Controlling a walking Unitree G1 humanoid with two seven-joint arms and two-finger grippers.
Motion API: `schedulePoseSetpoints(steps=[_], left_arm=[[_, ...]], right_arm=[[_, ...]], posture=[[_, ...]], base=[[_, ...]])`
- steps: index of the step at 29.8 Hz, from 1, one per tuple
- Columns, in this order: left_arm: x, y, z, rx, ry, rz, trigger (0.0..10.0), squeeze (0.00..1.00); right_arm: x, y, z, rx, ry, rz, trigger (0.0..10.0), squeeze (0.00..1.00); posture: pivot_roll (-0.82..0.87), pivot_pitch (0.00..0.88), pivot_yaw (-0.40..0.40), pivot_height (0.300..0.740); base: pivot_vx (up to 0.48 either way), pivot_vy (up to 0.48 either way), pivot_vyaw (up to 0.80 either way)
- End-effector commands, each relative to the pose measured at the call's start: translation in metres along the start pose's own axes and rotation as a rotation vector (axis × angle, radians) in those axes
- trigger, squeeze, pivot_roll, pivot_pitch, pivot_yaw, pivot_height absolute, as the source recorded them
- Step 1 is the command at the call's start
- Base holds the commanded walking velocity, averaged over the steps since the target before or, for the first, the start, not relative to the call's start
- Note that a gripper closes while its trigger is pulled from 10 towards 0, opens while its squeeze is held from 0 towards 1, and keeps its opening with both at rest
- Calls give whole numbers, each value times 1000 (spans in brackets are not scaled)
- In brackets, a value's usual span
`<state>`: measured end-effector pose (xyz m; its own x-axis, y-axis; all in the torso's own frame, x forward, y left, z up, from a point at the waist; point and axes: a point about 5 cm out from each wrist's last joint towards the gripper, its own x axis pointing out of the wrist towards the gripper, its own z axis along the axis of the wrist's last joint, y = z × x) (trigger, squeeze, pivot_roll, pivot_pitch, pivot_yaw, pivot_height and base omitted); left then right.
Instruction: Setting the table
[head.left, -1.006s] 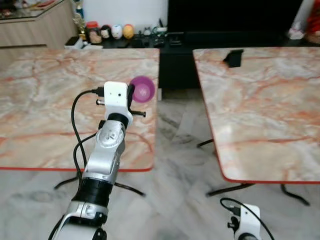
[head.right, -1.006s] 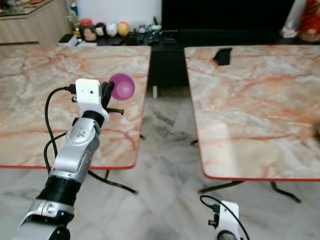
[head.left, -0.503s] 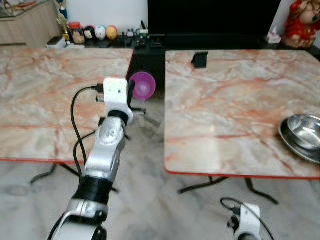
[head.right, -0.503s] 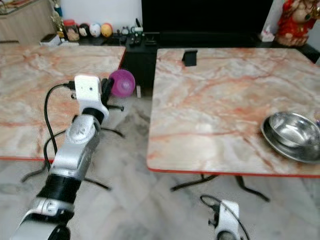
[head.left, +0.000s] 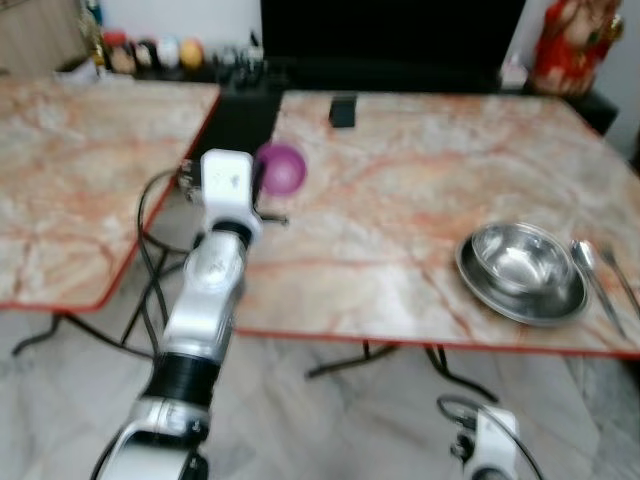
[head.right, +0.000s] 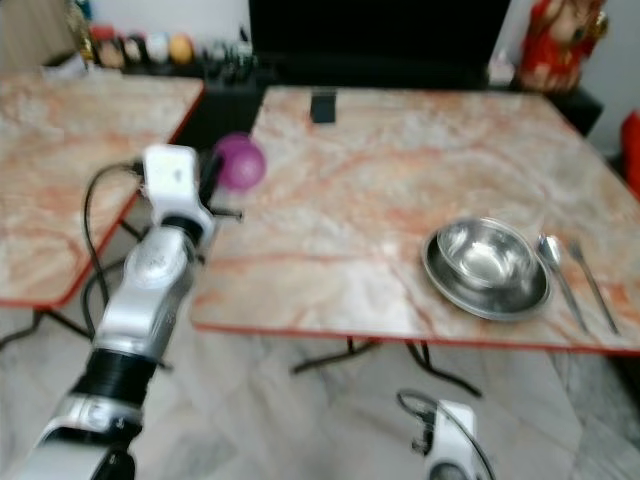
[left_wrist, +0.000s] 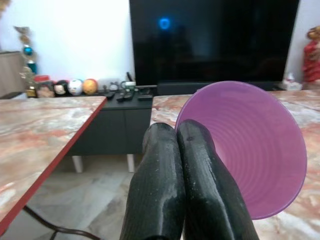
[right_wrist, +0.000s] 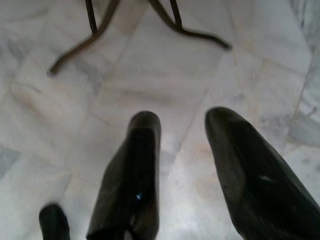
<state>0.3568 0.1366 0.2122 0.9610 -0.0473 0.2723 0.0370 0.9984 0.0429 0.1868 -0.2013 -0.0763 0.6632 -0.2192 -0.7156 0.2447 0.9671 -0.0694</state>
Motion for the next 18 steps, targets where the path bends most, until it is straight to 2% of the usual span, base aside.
schedulePoseSetpoints(steps=[1,18], left_arm=[[1,-7,4,-5,-13,-23,10000,0],[4,13,3,25,-10,18,10000,0]], right_arm=[[0,-9,1,-4,0,-21,10000,0],[0,-12,0,-10,7,-17,10000,0]], posture=[[21,0,11,740],[17,0,5,740]], base=[[0,-469,0],[0,-466,0]])
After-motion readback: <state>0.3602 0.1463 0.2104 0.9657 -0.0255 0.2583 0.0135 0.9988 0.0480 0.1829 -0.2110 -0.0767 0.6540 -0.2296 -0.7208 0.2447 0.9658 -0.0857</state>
